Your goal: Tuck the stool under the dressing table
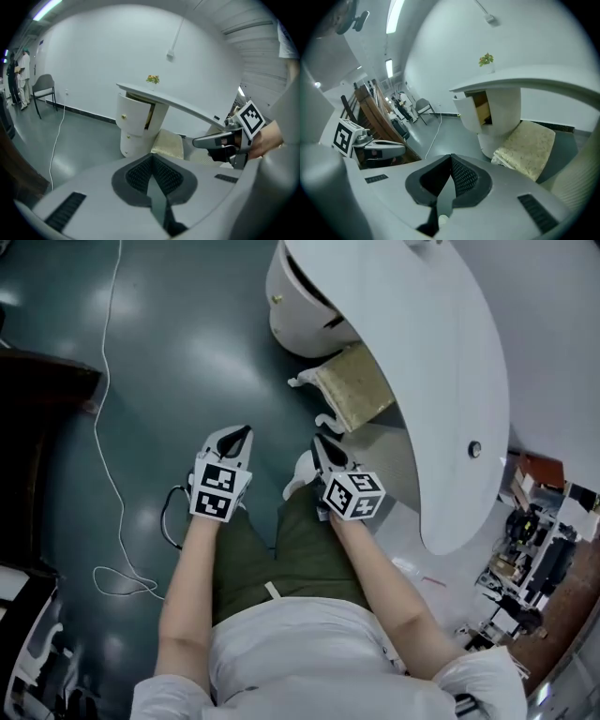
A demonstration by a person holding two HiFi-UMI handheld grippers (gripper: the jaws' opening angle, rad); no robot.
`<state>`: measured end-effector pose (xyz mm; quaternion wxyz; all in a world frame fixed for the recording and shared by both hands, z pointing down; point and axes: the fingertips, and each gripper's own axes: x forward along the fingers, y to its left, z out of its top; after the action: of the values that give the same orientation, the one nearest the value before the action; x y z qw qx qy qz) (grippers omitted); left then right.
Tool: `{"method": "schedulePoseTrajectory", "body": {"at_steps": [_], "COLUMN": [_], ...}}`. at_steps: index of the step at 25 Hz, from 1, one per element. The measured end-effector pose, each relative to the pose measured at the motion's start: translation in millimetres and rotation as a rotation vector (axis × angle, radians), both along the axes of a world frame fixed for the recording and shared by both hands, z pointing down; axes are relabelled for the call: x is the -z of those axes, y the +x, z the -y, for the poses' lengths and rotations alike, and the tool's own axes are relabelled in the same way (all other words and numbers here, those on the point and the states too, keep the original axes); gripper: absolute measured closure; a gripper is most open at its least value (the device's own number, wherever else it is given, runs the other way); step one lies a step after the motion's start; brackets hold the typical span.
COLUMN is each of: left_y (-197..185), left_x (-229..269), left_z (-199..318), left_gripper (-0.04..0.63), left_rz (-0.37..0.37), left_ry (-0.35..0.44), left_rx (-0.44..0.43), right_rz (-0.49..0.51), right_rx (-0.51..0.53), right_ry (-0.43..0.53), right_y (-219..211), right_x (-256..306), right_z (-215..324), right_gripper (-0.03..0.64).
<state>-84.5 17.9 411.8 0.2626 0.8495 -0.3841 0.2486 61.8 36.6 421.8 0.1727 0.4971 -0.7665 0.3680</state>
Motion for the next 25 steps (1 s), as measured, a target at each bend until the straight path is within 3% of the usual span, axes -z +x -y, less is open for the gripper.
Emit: {"method": "schedulePoseTrajectory", "body": {"at_steps": [5,19,25], "left_y": [-35,-99,-138], "left_x": [64,246,305], "left_z": [2,-10,-11], "left_gripper": [0.592,0.591,0.591], "left_rz": [-0.021,-0.101,-0.086], "left_ry": [0.063,0.263,0.341], "left_rx": [0.033,0.007,0.037], "right_rz": [0.003,0.035,0.078], "right_rx": [0.042,0.21,0.273], "right_ry": [0.077,0.318,0.404], "right_y": [-27,-136,-184], "right_x": [70,262,324], "right_z": [-1,2,-3], "right_gripper": [0.607,0.607,0.607]}}
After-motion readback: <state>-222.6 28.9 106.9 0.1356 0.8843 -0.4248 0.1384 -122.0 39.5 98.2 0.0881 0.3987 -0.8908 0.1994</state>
